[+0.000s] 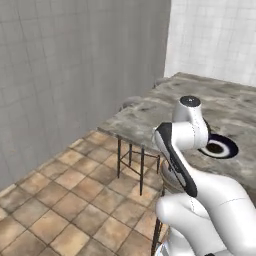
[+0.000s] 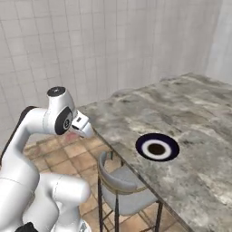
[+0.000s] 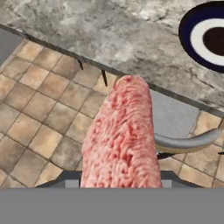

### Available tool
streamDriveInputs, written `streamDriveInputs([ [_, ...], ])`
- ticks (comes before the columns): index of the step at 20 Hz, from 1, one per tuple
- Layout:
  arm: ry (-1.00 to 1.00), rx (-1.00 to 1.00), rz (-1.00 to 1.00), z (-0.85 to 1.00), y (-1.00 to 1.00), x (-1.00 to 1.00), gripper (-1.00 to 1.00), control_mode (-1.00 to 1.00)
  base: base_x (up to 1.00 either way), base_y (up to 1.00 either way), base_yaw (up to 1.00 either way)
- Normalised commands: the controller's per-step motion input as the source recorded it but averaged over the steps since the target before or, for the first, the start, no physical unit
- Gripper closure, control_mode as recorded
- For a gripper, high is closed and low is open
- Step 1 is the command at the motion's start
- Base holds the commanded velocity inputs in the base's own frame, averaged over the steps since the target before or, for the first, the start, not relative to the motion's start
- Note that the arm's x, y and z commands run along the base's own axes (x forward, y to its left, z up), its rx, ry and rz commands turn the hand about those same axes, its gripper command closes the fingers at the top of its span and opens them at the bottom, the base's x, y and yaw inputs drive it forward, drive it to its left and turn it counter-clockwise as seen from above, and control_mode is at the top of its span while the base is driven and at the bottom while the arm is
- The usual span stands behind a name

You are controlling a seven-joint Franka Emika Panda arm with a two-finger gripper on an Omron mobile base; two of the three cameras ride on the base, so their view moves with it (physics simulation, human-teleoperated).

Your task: Take the steak from the fridge and place it on the digital scale on the counter by the fridge. Wait a few seconds for a reading, then move it to the plate on the dining counter.

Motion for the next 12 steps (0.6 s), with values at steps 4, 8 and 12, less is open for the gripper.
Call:
streamDriveInputs([
  [4, 0.00, 0.00, 0.00, 0.00, 0.00, 0.00, 1.00, 1.00, 0.29, 0.00, -0.77],
  [8, 0.00, 0.00, 0.00, 0.00, 0.00, 0.00, 1.00, 1.00, 0.18, 0.08, -0.80],
  [12, 0.00, 0.00, 0.00, 0.00, 0.00, 0.00, 1.00, 1.00, 0.29, 0.39, -0.78],
])
